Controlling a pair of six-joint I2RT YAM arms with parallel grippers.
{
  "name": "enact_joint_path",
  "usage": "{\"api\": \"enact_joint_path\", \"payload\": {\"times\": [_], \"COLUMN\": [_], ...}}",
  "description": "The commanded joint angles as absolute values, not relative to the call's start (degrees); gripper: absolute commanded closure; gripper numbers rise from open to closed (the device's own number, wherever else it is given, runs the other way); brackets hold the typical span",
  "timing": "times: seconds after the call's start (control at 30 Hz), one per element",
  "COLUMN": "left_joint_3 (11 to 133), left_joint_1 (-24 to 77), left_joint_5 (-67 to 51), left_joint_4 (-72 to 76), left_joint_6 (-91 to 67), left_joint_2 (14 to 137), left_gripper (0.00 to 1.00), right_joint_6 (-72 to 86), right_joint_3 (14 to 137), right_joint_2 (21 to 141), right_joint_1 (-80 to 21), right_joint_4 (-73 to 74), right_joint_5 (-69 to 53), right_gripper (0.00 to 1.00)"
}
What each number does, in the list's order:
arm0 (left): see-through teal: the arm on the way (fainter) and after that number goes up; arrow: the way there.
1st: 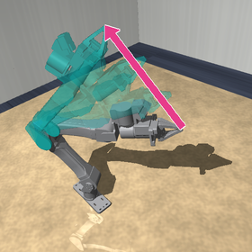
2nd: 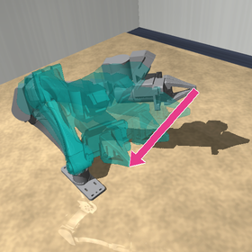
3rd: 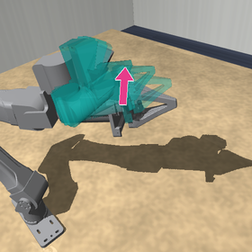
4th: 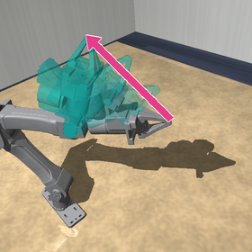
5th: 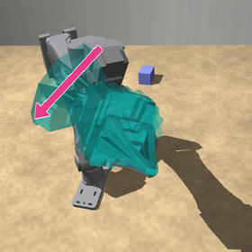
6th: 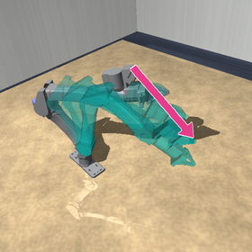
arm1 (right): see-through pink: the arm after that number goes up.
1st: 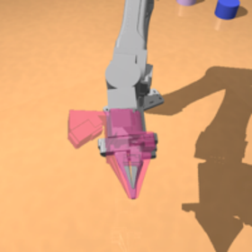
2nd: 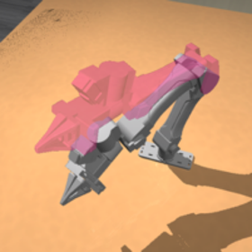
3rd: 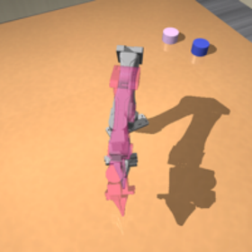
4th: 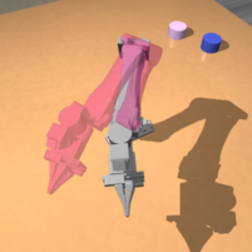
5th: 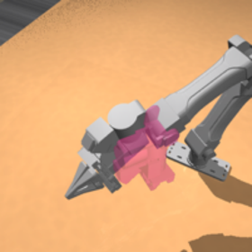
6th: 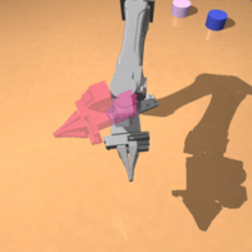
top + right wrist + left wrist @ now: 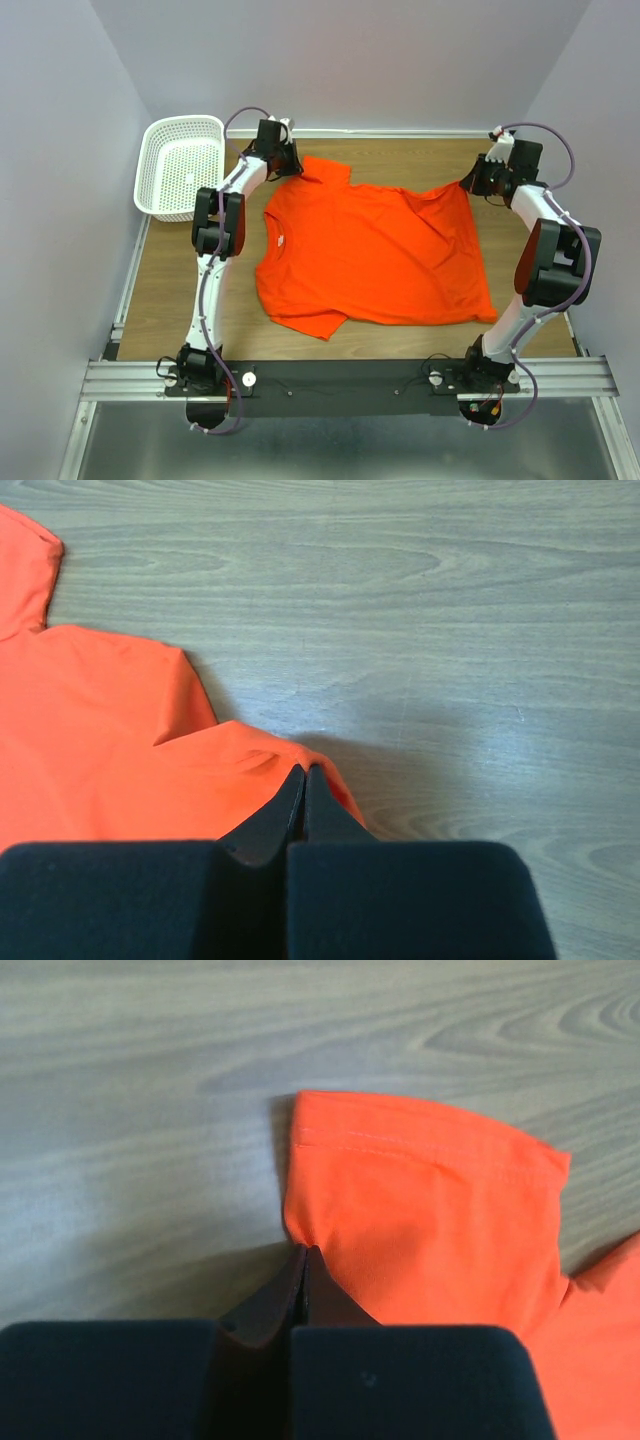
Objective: Fold and stack the t-shirts
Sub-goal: Flatten the tshirt out
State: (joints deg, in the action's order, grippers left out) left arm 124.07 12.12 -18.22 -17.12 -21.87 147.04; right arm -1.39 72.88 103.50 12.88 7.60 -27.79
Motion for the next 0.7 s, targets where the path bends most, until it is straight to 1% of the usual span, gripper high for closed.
{"api": "enact_joint_path", "payload": {"times": [0.0, 0.1, 0.2, 0.3, 0.37, 0.4, 0.47, 0.57, 0.67], "left_joint_3": [115.61, 110.50, 102.69, 98.36, 97.47, 97.21, 97.38, 99.66, 102.91], "left_joint_1": [11.87, 11.43, 10.99, 10.81, 10.64, 10.29, 9.67, 8.70, 7.74], "left_joint_5": [-17.85, -17.05, -17.14, -15.92, -14.60, -14.07, -13.97, -14.24, -15.20], "left_joint_4": [-17.58, -14.69, -12.23, -9.85, -9.23, -8.45, -7.39, -7.12, -7.56], "left_joint_6": [-19.16, -18.90, -18.81, -18.81, -18.98, -19.68, -20.65, -22.67, -25.31], "left_joint_2": [140.74, 137.30, 133.43, 130.17, 129.47, 129.11, 128.85, 129.99, 132.44], "left_gripper": [1.00, 1.00, 1.00, 1.00, 0.89, 0.77, 0.69, 0.66, 0.65], "right_joint_6": [-1.23, -1.32, -1.49, -1.58, -1.76, -1.76, -1.84, -1.76, -1.76], "right_joint_3": [71.55, 71.28, 71.10, 71.02, 71.02, 70.93, 70.93, 71.10, 71.10], "right_joint_2": [103.27, 103.10, 103.01, 103.01, 103.01, 103.01, 103.01, 103.18, 103.27], "right_joint_1": [13.71, 13.89, 13.89, 13.97, 13.97, 13.97, 13.97, 13.97, 13.97], "right_joint_4": [6.77, 6.68, 6.77, 6.94, 6.94, 7.03, 7.12, 7.21, 7.21], "right_joint_5": [-28.48, -28.48, -28.65, -28.91, -29.00, -29.18, -29.27, -29.53, -29.79], "right_gripper": [0.99, 0.99, 0.99, 0.99, 0.99, 0.99, 0.99, 0.99, 0.99]}}
